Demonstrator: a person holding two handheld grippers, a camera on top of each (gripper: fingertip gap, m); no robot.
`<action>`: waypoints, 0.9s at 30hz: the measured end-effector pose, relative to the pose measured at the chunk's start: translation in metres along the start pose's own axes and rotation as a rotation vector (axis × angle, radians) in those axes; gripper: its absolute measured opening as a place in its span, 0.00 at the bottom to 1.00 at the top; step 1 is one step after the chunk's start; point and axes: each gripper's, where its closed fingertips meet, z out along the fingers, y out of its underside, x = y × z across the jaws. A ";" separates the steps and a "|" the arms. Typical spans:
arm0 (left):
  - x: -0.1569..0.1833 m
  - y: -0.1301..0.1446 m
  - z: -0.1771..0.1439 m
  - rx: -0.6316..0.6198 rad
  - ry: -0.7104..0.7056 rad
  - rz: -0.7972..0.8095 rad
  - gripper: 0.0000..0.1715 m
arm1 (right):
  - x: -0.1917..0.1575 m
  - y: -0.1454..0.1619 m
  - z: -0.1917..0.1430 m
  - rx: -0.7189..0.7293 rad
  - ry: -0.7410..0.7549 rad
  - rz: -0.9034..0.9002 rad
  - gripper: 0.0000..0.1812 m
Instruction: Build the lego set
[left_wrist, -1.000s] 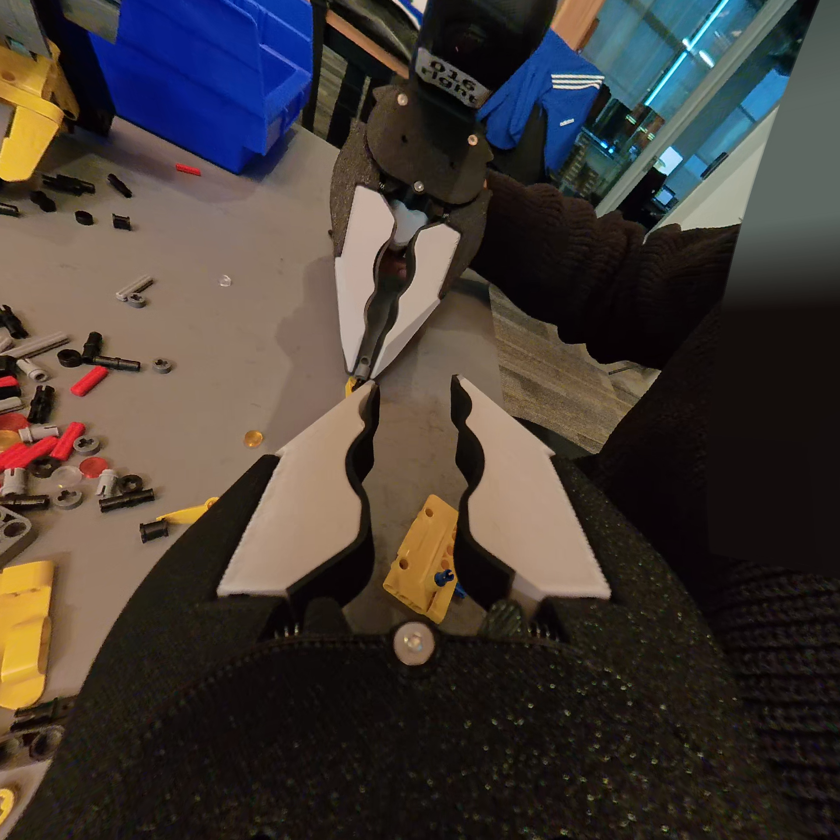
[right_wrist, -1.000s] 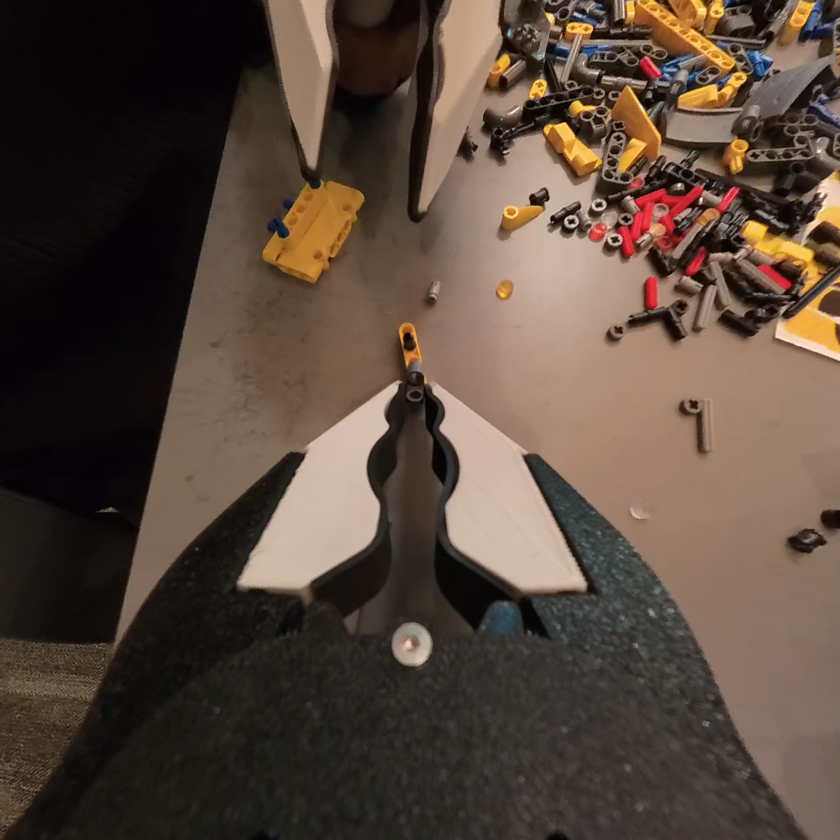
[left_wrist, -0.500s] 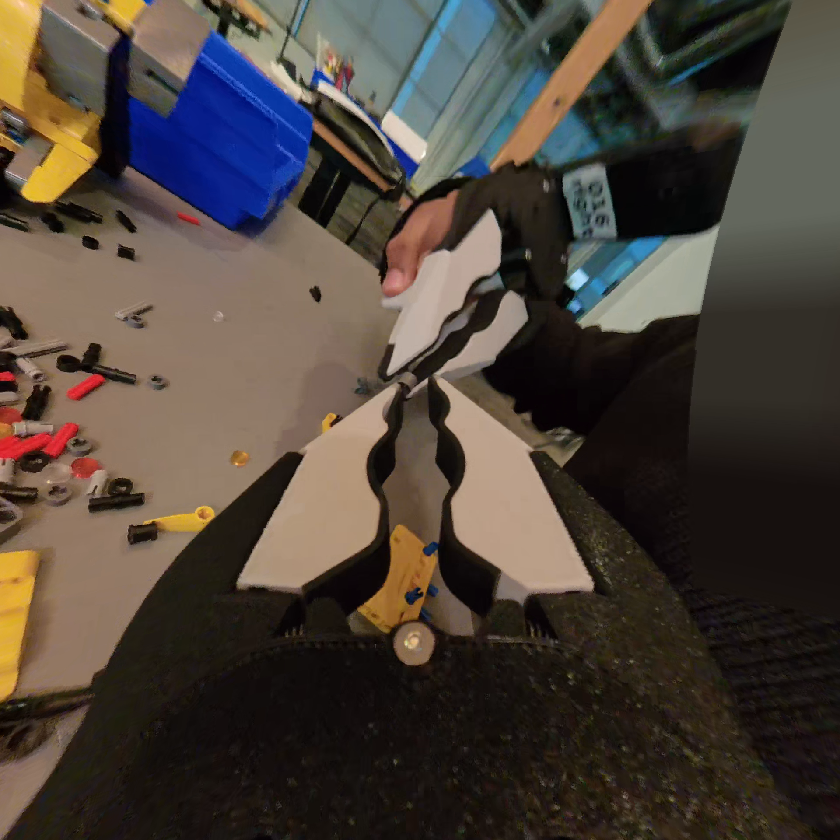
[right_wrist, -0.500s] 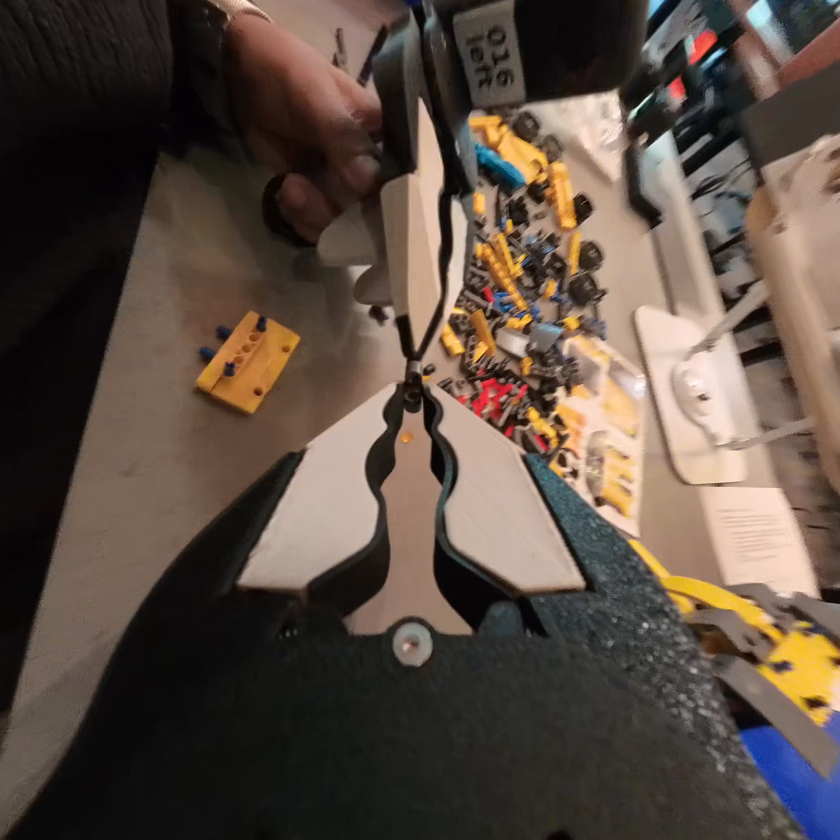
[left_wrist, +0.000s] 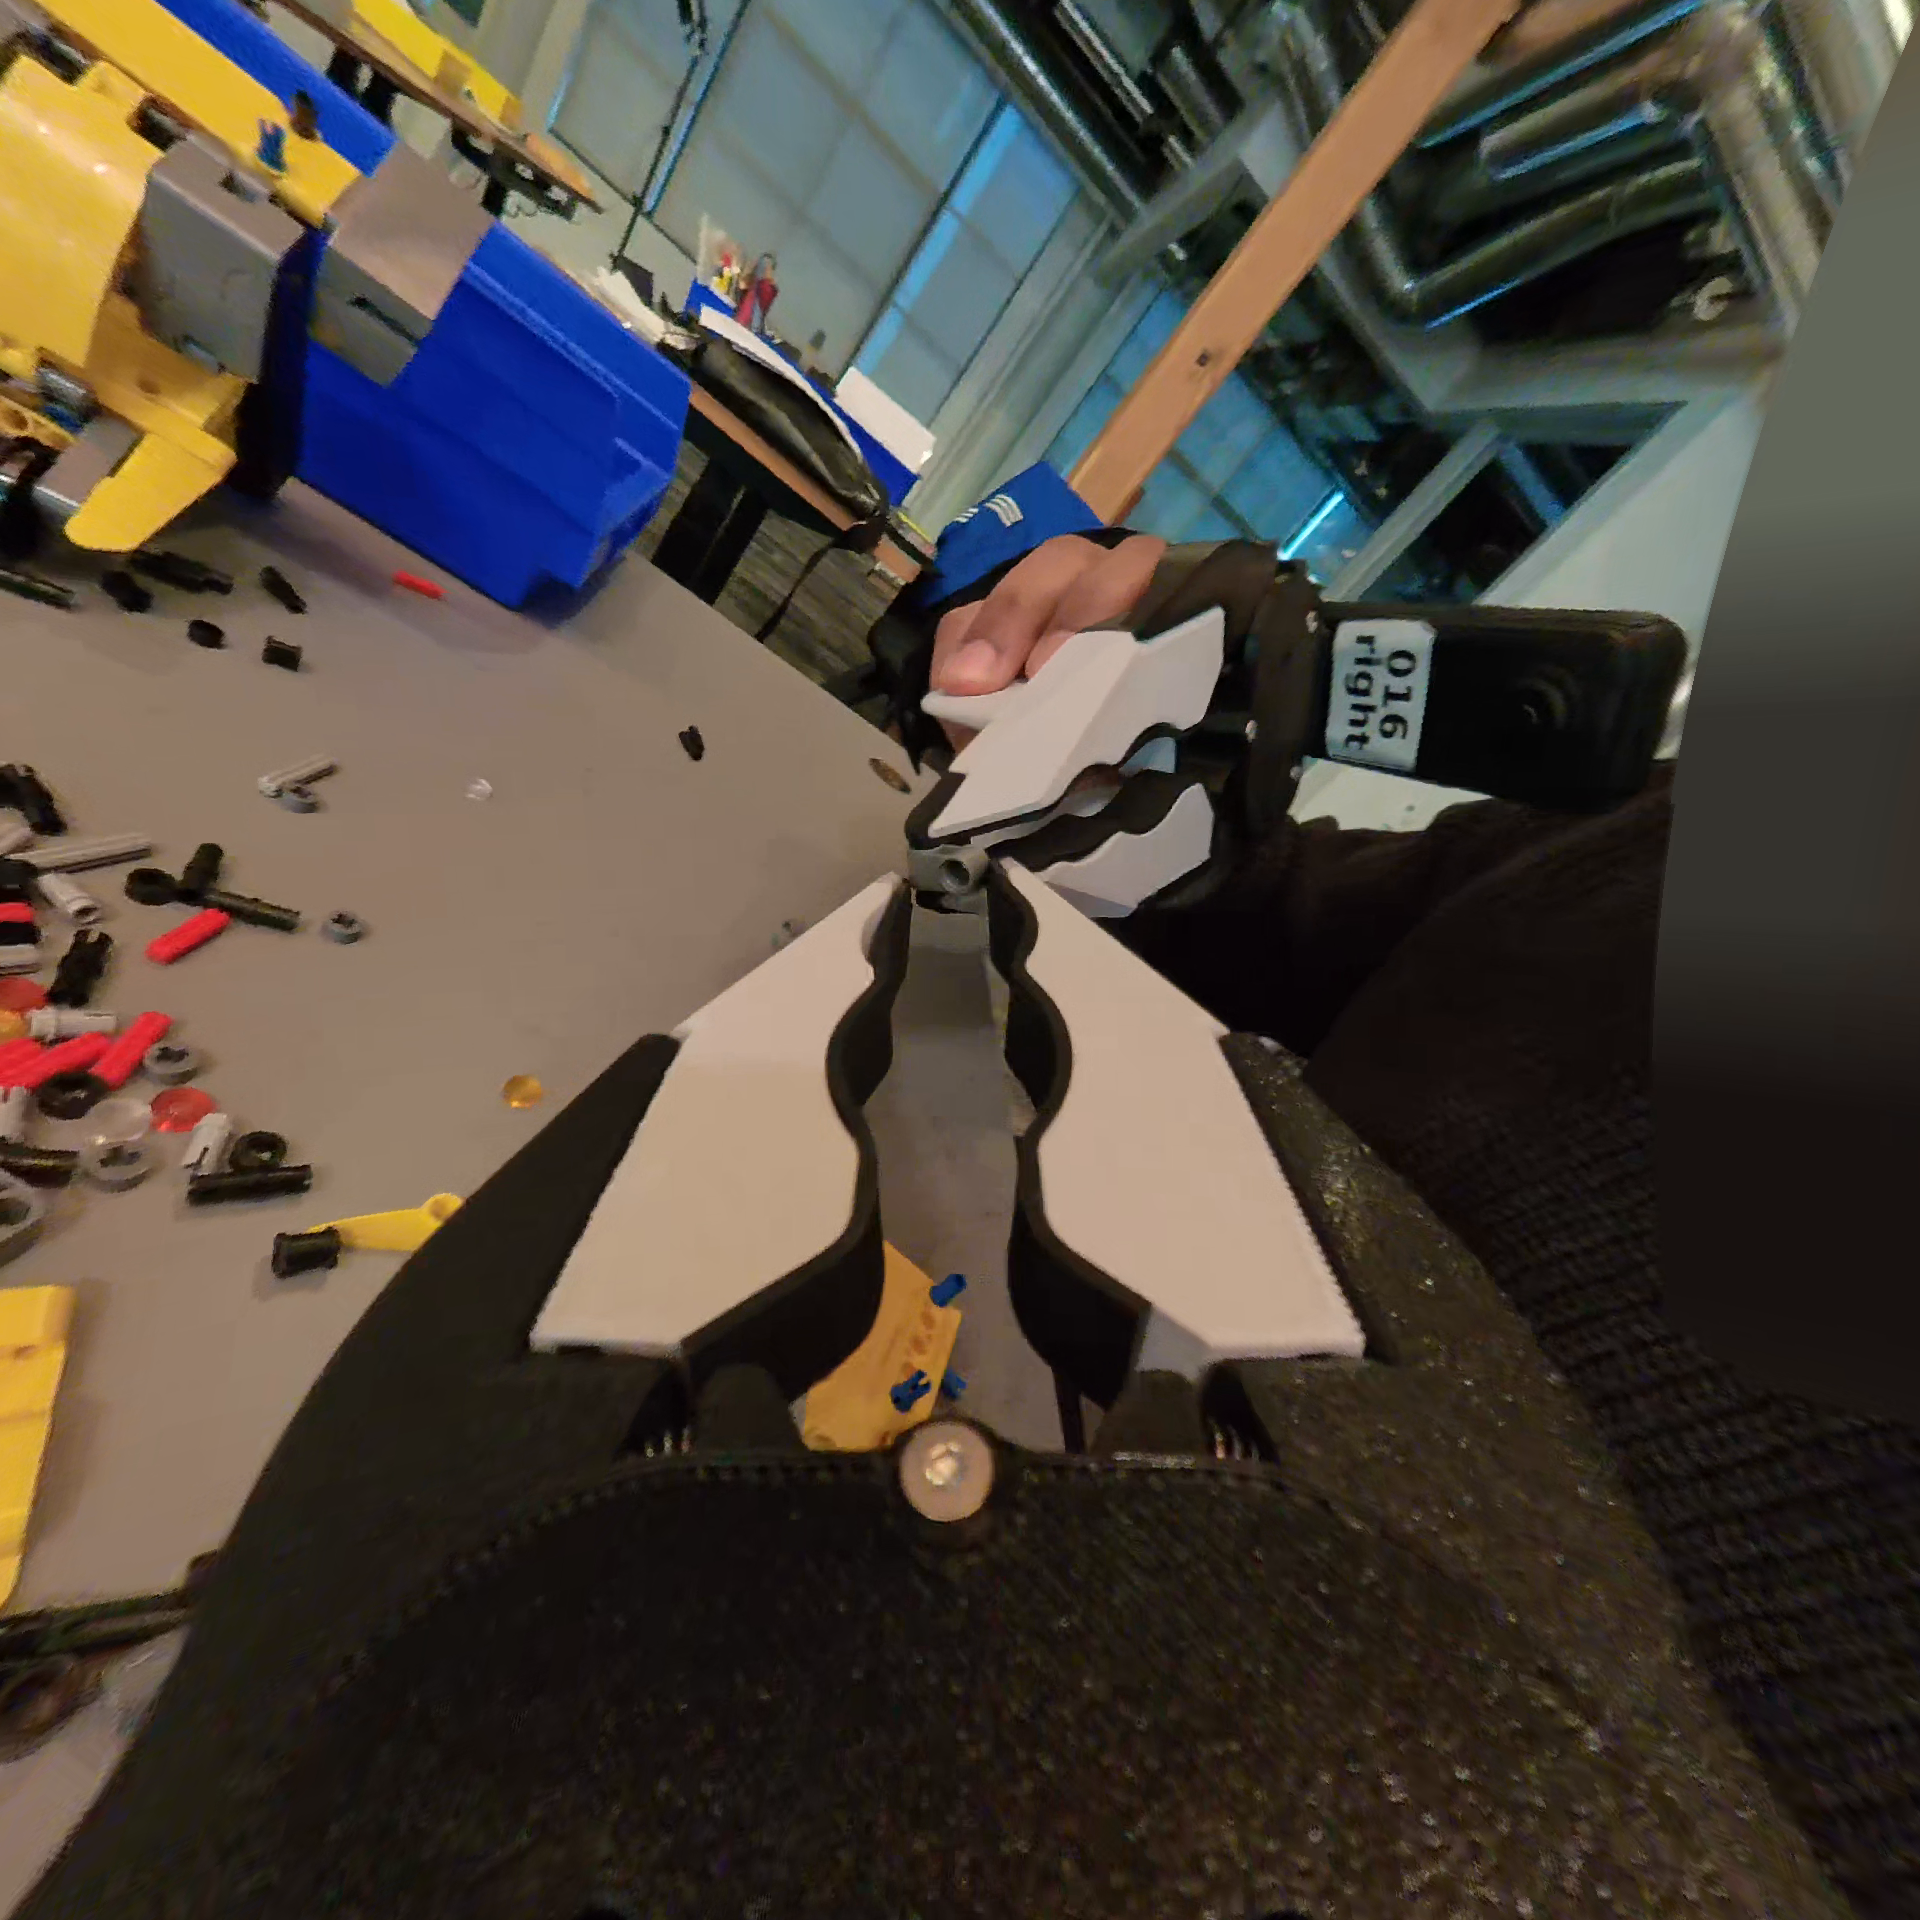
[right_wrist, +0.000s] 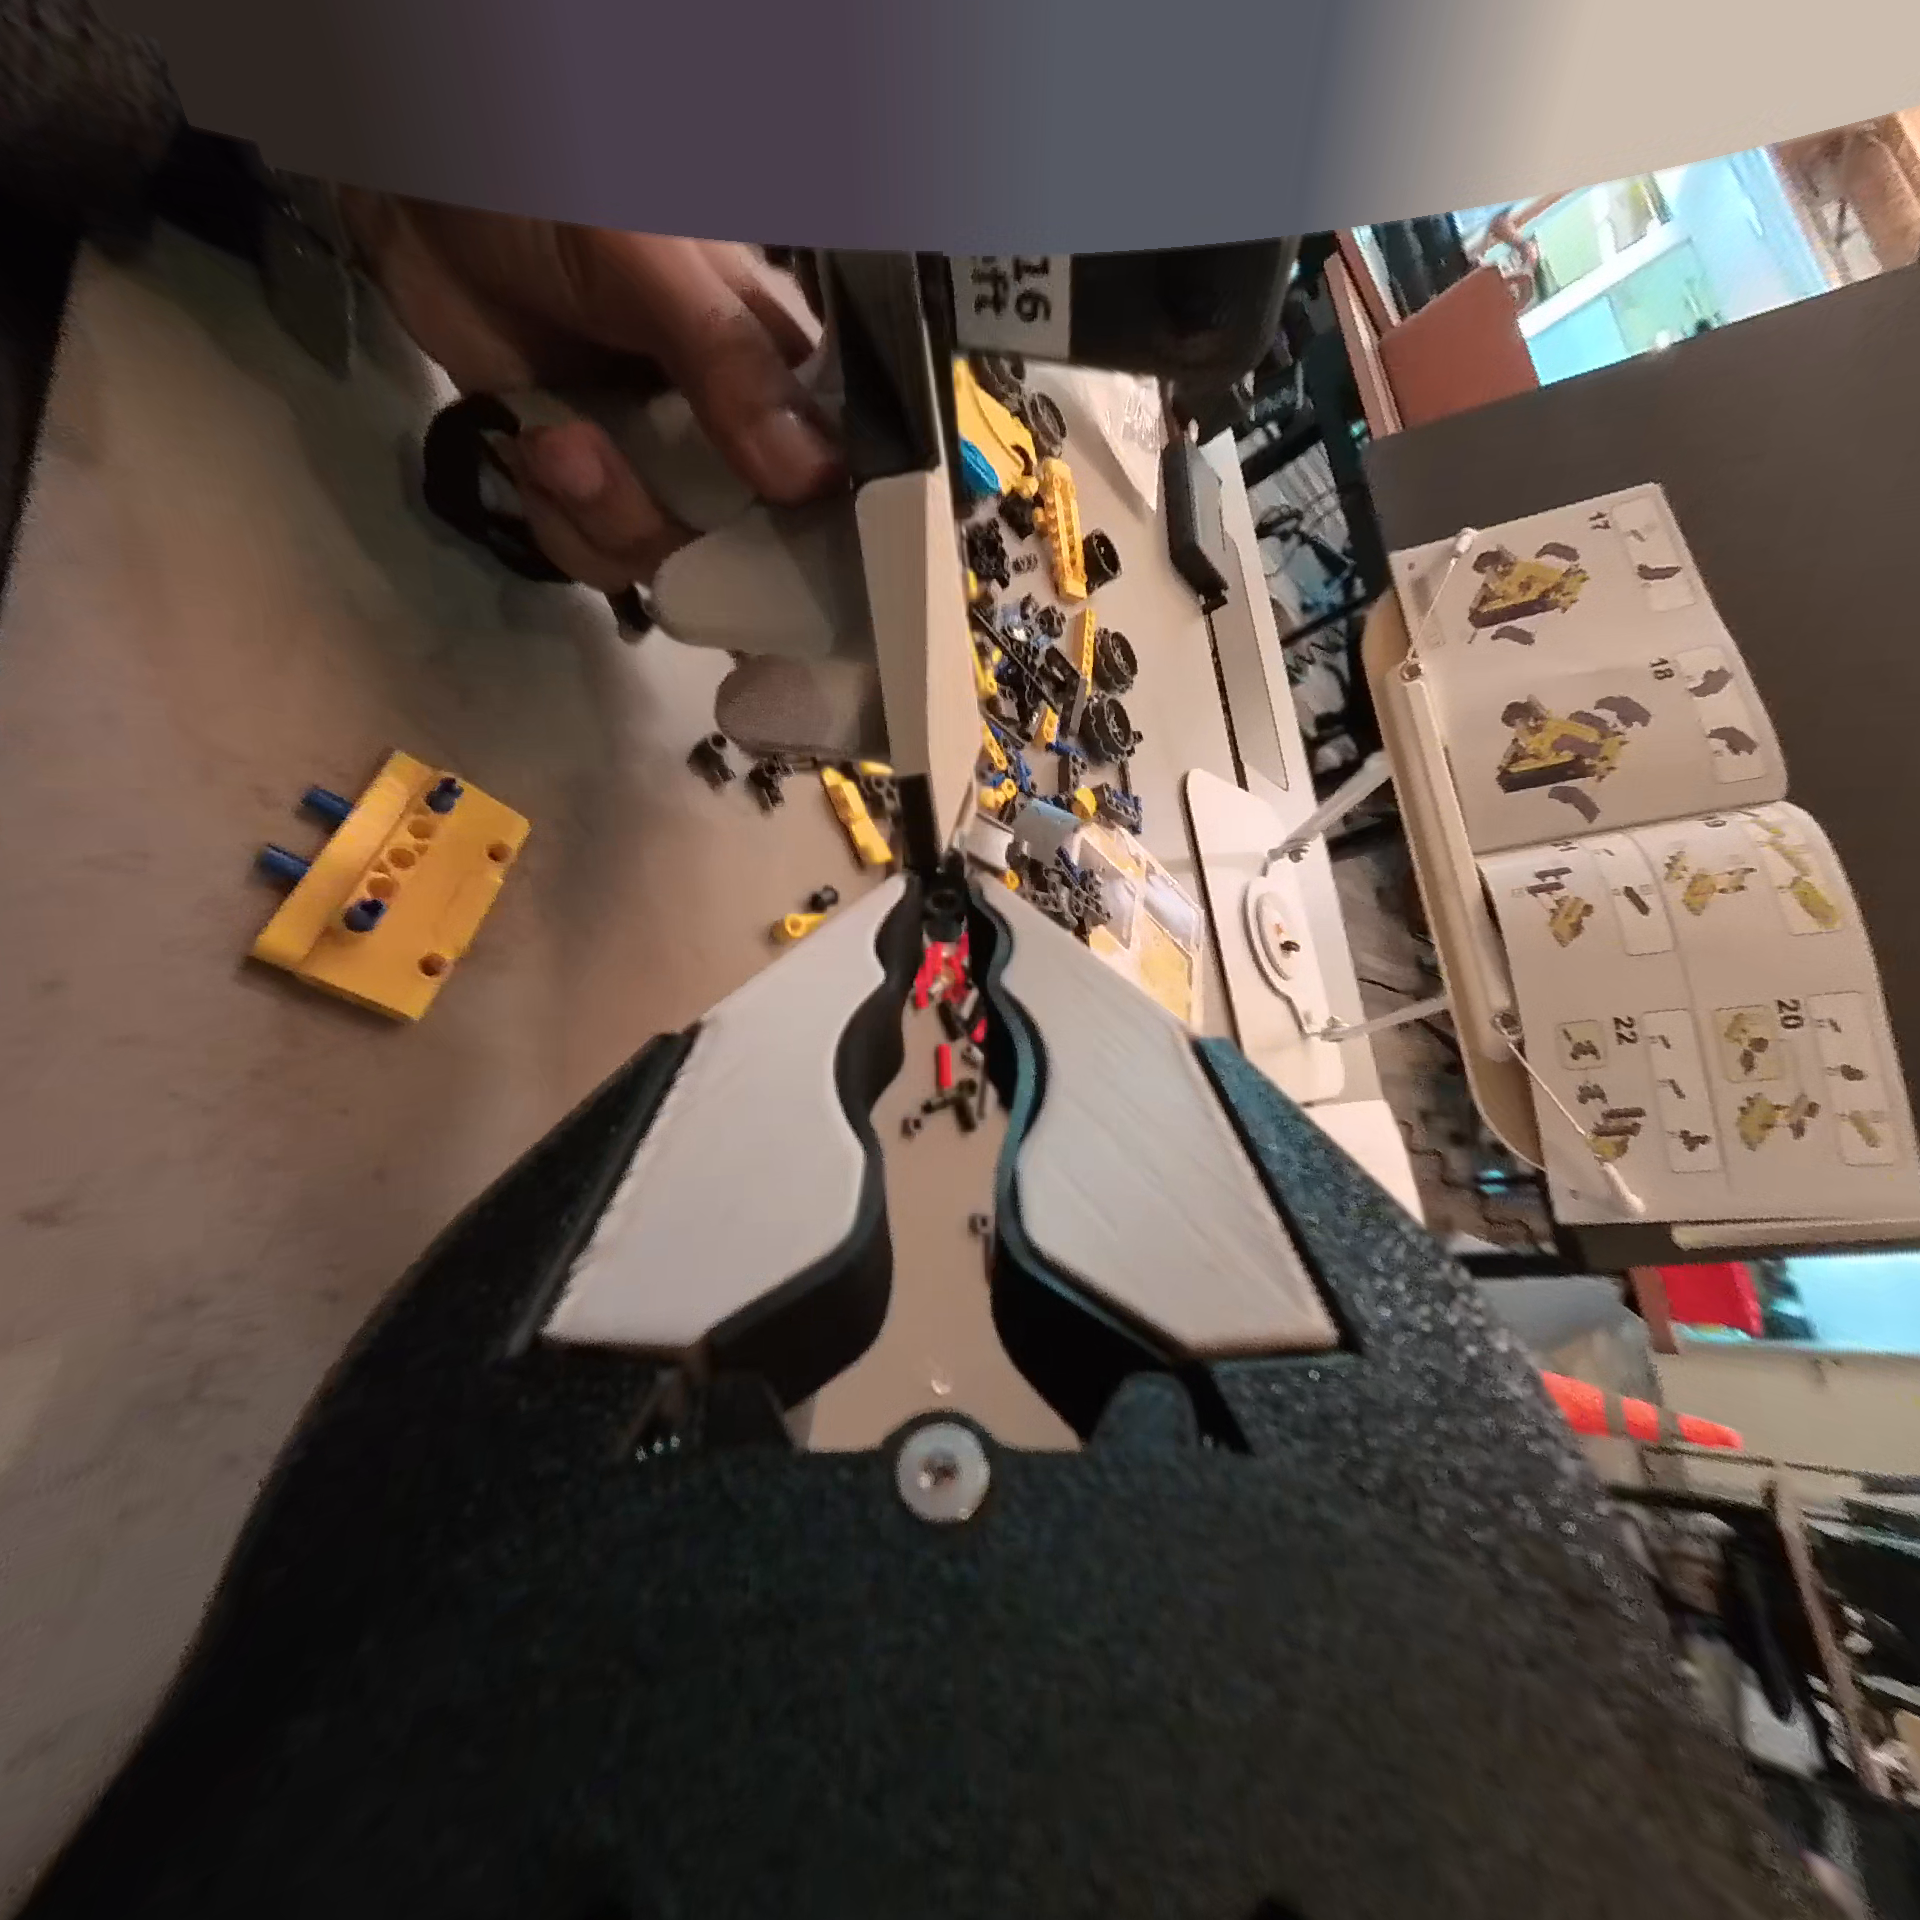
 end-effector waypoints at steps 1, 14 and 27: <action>0.003 0.000 0.000 0.001 0.022 -0.010 0.07 | 0.000 -0.003 -0.002 0.026 -0.012 0.017 0.03; 0.030 -0.008 -0.004 0.054 0.302 -0.227 0.07 | 0.003 -0.027 -0.015 0.283 -0.051 0.196 0.05; 0.009 0.007 0.004 -0.031 0.106 -0.116 0.15 | -0.004 0.011 -0.014 0.018 -0.241 0.357 0.03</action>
